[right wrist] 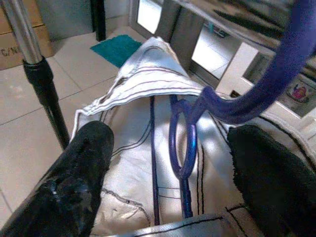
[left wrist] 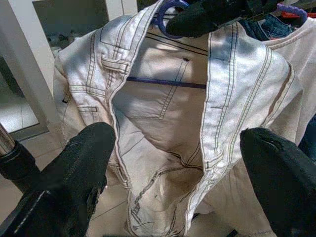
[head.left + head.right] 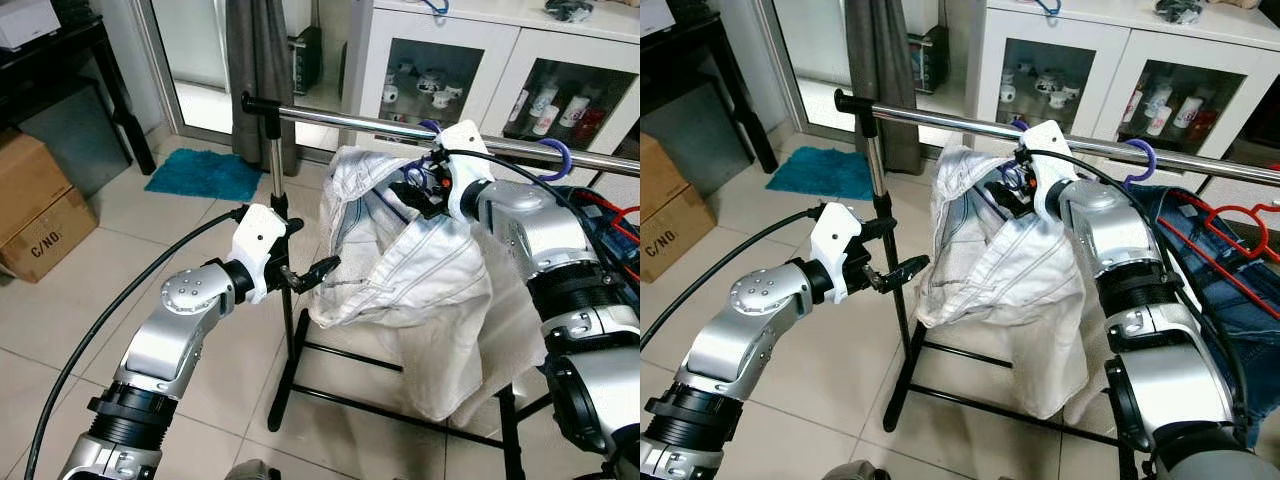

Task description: Hang hanger

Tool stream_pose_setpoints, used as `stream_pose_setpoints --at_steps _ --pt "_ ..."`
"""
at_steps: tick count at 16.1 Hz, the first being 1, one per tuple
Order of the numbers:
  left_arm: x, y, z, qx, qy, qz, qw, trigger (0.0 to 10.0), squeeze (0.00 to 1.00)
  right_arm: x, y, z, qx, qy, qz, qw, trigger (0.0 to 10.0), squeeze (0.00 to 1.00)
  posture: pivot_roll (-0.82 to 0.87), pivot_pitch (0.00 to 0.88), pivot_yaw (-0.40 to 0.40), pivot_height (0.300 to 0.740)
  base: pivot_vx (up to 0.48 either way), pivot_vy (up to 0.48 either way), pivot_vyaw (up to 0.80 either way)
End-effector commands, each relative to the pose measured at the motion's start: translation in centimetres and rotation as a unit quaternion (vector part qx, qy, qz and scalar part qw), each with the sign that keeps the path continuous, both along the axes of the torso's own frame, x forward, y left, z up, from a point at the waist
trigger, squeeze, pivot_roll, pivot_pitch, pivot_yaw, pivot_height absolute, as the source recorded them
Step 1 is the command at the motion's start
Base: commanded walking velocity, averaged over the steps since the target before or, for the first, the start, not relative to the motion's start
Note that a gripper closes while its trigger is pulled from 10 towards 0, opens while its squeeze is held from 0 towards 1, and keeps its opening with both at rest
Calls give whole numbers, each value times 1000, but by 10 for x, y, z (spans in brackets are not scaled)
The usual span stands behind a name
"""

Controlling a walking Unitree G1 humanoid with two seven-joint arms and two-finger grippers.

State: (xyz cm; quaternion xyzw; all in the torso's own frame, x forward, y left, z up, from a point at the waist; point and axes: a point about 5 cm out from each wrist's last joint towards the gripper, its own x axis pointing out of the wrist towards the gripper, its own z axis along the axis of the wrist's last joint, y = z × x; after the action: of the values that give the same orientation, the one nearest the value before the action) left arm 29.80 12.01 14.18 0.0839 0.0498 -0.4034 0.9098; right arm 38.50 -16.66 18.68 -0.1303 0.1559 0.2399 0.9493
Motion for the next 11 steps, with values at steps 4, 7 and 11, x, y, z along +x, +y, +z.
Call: stream_pose_setpoints --at_steps 4,7,11 --pt "3 -2 6 6 -14 -3 1000 10000 125 0 -1 9 -1 -3 23 1000 0 0 19 0 5 740 0 0 0" --pt "4 -2 6 5 -16 0 1000 10000 125 -1 1 12 7 0 38 999 0 0 16 0 6 740 0 0 0" --pt "3 -5 5 5 -15 -5 1000 10000 122 3 2 7 -5 18 21 1000 0 0 16 0 2 740 0 0 0"
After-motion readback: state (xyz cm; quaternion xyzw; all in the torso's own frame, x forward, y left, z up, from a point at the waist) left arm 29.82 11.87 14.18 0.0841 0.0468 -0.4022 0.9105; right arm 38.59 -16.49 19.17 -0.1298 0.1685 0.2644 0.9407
